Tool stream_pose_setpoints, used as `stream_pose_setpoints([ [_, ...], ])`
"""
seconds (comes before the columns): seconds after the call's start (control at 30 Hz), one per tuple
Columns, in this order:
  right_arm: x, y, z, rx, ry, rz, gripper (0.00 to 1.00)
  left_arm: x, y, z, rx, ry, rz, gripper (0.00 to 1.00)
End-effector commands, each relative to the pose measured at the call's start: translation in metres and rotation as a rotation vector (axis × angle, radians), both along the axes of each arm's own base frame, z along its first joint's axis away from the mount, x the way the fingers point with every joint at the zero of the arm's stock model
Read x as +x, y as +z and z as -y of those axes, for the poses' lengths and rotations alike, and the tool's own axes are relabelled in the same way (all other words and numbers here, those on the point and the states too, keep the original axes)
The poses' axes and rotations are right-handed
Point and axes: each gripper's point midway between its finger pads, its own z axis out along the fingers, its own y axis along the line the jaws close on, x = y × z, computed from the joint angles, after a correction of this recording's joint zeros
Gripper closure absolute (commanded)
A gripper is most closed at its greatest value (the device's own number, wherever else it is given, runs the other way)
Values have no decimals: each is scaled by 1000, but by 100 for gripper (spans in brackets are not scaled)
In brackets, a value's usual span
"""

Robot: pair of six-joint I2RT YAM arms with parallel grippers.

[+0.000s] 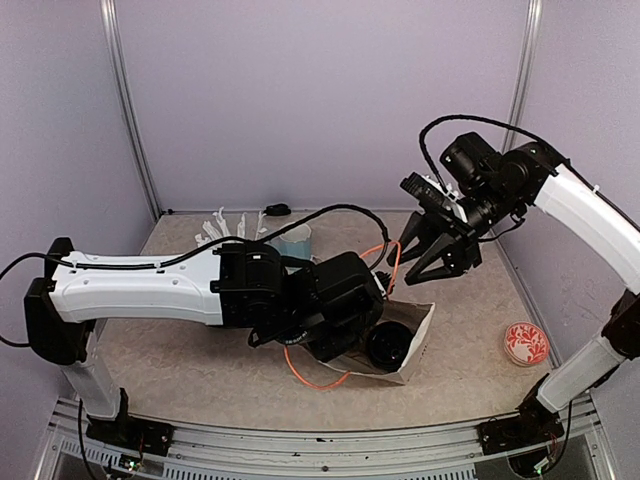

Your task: Pack the takeout coffee

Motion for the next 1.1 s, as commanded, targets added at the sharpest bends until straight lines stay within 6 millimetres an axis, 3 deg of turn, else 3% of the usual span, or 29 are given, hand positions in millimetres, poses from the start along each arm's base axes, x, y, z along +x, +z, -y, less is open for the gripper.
stream_pose_setpoints([
  [0.0,-23,13,-3,57,80,-72,53,2,-2,-3,10,26,-22,48],
  [0.33,-40,33,-9,143,173,-188,54,4,2,-5,2,55,-18,48],
  [0.53,-21,17,-21,79,107,-206,52,4,12,-8,-35,65,-11,48],
  [0.67,-32,37,-17,167,178,-231,52,5,9,-11,-27,73,-13,48],
  [0.77,-34,45,-17,187,195,-234,58,6,9,-12,-29,86,-9,48],
  [0.9,-35,41,-14,180,192,-223,66,5,13,-16,-51,101,-4,49],
  [1.07,-27,37,-7,186,157,-223,70,0,30,-26,-111,99,18,49],
])
